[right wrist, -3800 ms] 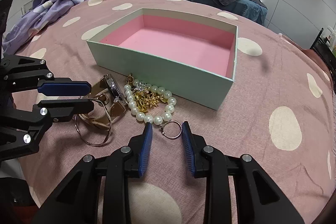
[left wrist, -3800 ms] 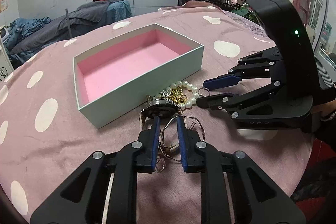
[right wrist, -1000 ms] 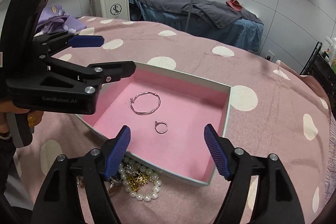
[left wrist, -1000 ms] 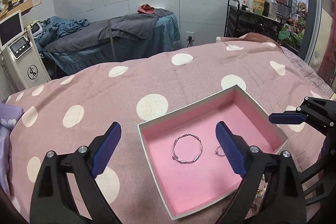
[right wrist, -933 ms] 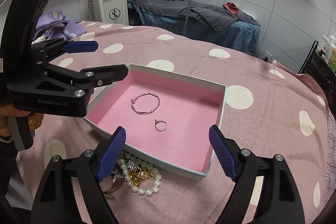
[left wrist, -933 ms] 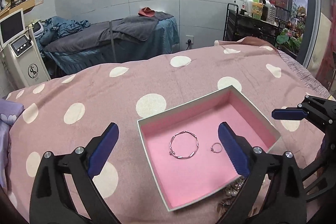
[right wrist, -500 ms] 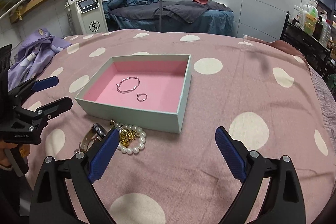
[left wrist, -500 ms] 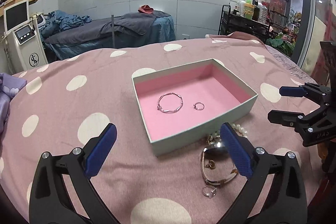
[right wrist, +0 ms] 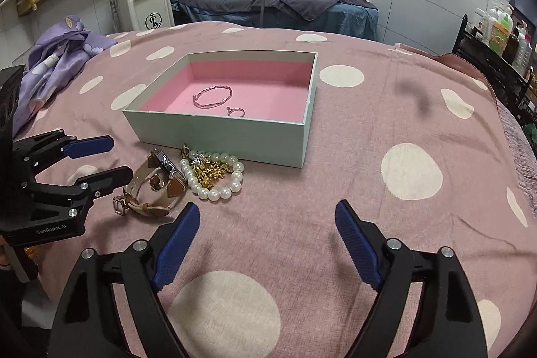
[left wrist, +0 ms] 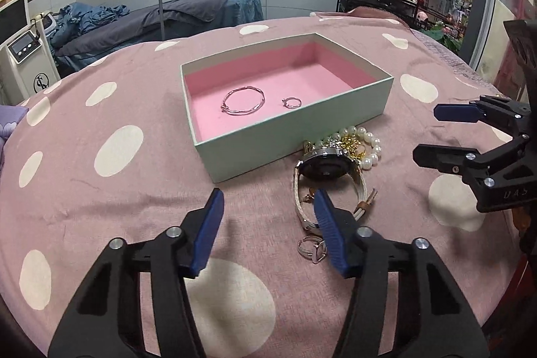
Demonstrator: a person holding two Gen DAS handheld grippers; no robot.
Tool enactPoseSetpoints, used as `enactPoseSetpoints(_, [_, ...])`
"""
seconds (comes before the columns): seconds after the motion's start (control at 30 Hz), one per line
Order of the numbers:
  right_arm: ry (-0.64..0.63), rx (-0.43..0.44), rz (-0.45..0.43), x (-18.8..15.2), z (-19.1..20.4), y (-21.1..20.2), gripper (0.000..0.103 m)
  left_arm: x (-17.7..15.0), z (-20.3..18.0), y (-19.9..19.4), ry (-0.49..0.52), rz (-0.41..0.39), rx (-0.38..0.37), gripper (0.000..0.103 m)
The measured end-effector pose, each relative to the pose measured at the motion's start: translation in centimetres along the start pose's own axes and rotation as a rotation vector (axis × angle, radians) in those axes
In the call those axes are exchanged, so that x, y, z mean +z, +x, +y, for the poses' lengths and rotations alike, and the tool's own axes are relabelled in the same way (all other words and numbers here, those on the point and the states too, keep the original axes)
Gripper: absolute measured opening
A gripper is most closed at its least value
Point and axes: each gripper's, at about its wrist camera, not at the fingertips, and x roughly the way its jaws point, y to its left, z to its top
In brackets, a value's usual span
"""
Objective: Organize jewelry
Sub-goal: 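Grasp the beige-strap watch with the left tool while the right tool grasps the pearl bracelet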
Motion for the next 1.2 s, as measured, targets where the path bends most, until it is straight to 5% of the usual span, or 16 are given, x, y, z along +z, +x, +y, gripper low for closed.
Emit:
enactPoseSetpoints(0.2, [-0.021, 0.016, 0.027, 0.9, 0.3, 0.9, 0.056, 0.8, -1.1, 1.2, 0.069, 0.035, -0.007, 0.034])
enactPoseSetpoints(0.6, [-0.053, 0.019, 0.056, 1.9, 0.9, 2.3, 0.046, 2.1, -1.8, 4.5, 0.145, 0.142, -0.010, 0.022])
enactPoseSetpoints(1.03, [-0.070, 0.000, 0.145, 2.6, 2.4, 5.1, 0.029, 2.6, -2.7, 5.4, 0.202, 0.149, -0.010, 0.007])
enactPoseSetpoints(1.2, [-0.096, 0.009, 0.139, 2.3, 3.0, 4.9, 0.009, 2.3, -2.0, 5.0, 0.149, 0.116, -0.037, 0.005])
